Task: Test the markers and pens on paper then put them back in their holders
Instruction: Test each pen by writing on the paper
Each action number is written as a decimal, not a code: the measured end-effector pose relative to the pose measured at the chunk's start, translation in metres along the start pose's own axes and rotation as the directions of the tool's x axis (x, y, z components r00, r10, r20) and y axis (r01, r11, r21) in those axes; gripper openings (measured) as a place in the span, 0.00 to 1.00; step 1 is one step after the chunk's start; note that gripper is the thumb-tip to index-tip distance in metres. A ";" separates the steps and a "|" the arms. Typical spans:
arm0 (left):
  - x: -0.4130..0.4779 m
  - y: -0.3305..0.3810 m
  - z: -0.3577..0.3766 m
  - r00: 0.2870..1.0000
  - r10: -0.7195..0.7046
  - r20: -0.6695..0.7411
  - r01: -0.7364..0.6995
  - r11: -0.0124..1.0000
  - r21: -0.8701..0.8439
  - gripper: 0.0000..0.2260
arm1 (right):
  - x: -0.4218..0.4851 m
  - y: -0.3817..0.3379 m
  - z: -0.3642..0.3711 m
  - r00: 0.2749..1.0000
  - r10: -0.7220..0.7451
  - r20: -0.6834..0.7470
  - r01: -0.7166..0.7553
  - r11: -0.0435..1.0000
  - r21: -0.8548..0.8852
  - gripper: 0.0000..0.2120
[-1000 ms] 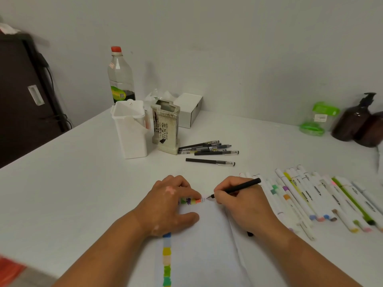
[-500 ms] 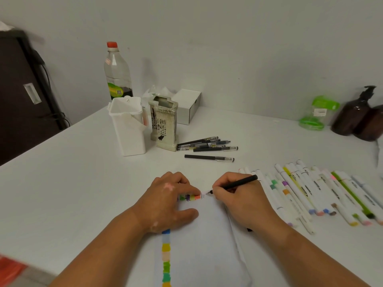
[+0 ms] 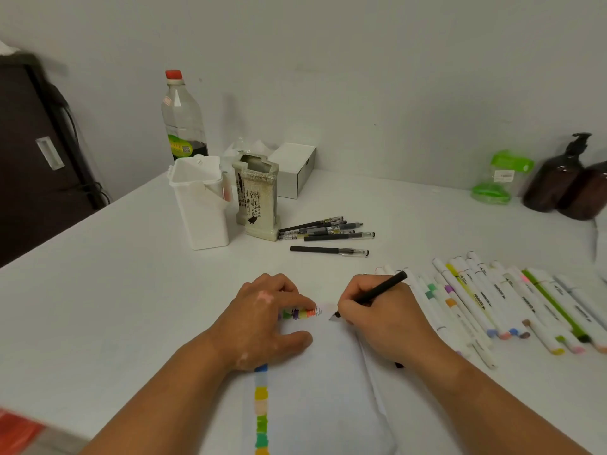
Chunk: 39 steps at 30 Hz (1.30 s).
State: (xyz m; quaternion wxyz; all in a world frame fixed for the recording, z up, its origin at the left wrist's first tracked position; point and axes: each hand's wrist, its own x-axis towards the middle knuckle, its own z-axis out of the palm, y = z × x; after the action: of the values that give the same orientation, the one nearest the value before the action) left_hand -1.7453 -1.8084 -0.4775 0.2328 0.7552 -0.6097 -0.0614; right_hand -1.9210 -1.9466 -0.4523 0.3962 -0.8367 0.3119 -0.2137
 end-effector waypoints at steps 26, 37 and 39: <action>-0.025 0.051 -0.012 0.953 -0.030 -0.302 0.003 0.996 -0.089 0.20 | -0.016 -0.008 -0.029 0.995 -0.024 0.100 -0.025 0.887 0.460 0.02; -0.152 0.019 -0.069 0.865 -0.318 -0.389 0.321 0.945 -0.061 0.09 | -0.063 -0.057 0.002 0.958 -0.163 0.234 0.117 0.973 0.199 0.12; -0.200 0.000 -0.076 0.793 -0.455 -0.405 0.438 0.888 -0.140 0.07 | -0.083 -0.074 0.017 0.923 -0.248 0.295 0.214 0.966 0.142 0.10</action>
State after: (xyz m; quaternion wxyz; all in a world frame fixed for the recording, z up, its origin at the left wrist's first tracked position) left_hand -1.7666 -1.5978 -0.4487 0.3538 0.8676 -0.3471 0.0404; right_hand -1.9439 -1.8440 -0.4130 0.4565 -0.8683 0.1332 -0.1414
